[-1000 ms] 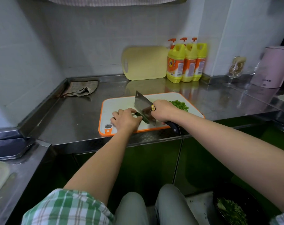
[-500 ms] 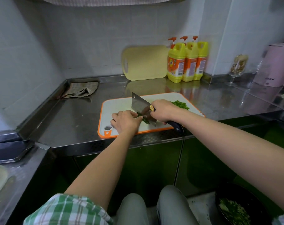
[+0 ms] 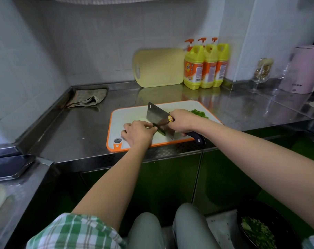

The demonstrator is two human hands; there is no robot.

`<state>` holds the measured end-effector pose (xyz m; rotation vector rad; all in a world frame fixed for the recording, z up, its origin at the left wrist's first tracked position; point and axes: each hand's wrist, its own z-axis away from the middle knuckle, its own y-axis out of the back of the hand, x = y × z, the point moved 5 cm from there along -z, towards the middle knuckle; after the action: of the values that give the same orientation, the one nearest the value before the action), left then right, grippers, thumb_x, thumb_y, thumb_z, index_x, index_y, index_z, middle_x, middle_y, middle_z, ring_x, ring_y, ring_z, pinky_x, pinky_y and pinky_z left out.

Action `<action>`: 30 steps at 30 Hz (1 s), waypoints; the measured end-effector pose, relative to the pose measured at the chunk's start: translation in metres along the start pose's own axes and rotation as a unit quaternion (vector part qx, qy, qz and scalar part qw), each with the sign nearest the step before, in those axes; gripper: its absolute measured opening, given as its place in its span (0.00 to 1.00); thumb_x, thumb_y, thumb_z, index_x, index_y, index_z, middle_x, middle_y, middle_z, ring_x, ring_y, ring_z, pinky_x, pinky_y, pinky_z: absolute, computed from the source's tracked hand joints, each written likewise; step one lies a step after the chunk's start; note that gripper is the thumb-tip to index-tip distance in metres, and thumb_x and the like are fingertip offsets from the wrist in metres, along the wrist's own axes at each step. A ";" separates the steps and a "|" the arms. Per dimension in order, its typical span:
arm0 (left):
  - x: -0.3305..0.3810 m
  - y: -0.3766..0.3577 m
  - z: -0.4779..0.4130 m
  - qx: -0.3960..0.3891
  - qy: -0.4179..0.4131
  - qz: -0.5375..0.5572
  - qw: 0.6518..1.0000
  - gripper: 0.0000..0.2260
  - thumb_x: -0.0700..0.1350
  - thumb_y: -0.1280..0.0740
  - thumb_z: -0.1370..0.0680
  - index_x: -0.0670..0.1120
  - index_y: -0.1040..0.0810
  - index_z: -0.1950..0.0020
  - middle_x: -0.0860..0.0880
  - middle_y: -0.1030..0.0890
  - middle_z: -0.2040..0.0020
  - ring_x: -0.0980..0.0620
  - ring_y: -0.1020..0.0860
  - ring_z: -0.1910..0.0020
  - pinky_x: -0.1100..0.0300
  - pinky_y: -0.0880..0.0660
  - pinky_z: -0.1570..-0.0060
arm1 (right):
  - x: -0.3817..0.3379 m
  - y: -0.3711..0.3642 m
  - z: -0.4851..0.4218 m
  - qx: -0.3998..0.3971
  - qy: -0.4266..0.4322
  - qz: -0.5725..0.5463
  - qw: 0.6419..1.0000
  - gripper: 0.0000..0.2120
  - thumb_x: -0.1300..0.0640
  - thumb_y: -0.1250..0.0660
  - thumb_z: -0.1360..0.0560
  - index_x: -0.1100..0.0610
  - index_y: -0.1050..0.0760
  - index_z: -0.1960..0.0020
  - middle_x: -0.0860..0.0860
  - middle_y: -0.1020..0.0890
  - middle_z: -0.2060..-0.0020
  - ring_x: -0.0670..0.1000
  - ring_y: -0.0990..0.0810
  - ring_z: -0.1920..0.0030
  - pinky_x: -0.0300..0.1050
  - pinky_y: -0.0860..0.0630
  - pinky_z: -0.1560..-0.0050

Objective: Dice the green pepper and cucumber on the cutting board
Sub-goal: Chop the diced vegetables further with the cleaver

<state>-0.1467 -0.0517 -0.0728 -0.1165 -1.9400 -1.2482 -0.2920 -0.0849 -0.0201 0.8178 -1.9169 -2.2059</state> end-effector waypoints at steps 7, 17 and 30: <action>0.001 0.002 0.001 -0.011 0.020 0.002 1.000 0.11 0.57 0.28 0.26 0.54 0.16 0.48 0.46 0.22 0.43 0.44 0.35 0.37 0.48 0.39 0.40 | -0.001 0.005 0.002 0.008 0.010 -0.007 1.000 0.08 0.62 0.43 0.22 0.59 0.34 0.61 0.59 0.24 0.63 0.54 0.23 0.75 0.40 0.33 0.75; 0.002 0.004 0.001 -0.028 0.038 0.018 0.999 0.10 0.56 0.28 0.26 0.53 0.15 0.48 0.43 0.23 0.41 0.42 0.37 0.36 0.48 0.39 0.38 | -0.003 0.006 0.002 -0.017 0.005 0.002 1.000 0.09 0.63 0.44 0.22 0.58 0.35 0.62 0.59 0.24 0.63 0.52 0.25 0.76 0.38 0.34 0.77; 0.002 0.004 0.000 -0.033 0.046 0.014 0.998 0.10 0.56 0.27 0.27 0.55 0.15 0.49 0.43 0.24 0.42 0.42 0.37 0.35 0.49 0.39 0.39 | -0.014 0.002 -0.004 -0.043 -0.013 -0.010 0.999 0.07 0.64 0.43 0.23 0.61 0.32 0.59 0.59 0.26 0.69 0.53 0.27 0.77 0.38 0.32 0.77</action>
<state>-0.1464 -0.0504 -0.0682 -0.1174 -1.8129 -1.2765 -0.2790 -0.0830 -0.0134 0.8029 -1.8186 -2.3040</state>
